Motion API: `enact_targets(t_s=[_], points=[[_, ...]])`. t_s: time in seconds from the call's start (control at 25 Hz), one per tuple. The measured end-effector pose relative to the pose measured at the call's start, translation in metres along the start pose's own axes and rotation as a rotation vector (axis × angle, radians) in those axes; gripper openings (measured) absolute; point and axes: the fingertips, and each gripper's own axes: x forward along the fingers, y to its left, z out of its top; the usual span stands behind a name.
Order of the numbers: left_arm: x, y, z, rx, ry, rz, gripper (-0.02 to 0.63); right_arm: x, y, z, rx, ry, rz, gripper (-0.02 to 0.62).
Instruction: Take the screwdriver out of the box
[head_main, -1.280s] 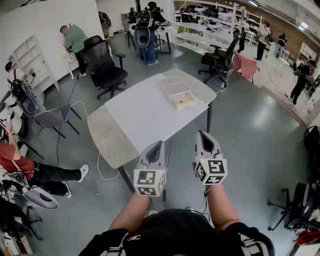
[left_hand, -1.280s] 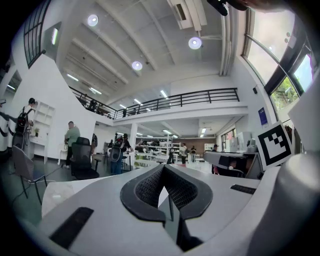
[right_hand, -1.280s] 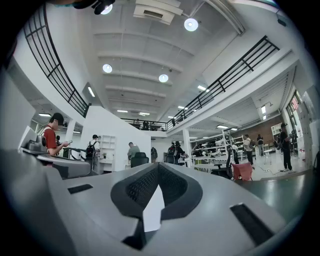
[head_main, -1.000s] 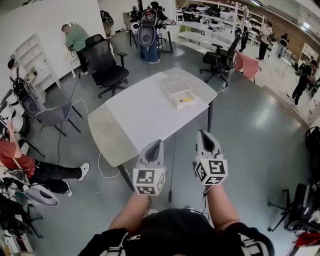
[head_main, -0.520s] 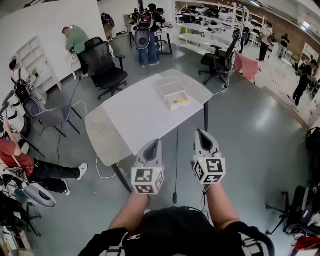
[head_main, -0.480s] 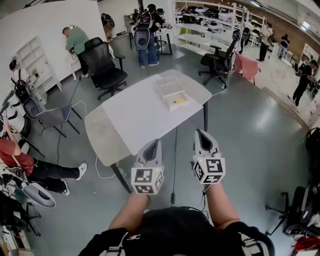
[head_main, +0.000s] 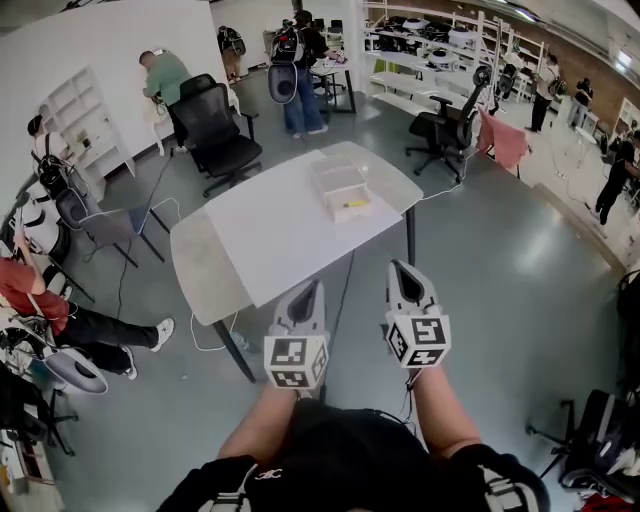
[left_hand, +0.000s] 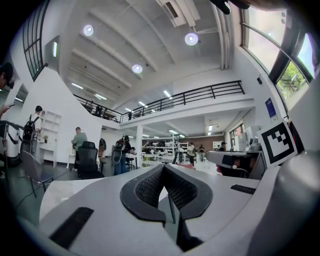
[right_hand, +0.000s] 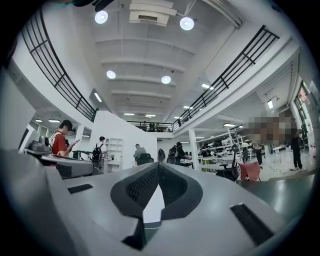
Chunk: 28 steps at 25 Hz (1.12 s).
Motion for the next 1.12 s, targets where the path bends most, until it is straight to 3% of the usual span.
enact_targets(t_s=[0.56, 1.12], points=[[0.063, 0.014, -0.011, -0.022, 0.002, 0.0, 0.014, 0.045, -0.03, -0.015, -0.05, 0.021, -0.001, 0.012], [0.218, 0.092, -0.015, -0.045, -0.002, -0.028, 0.014, 0.207, -0.066, -0.03, -0.09, 0.037, 0.019, 0.012]])
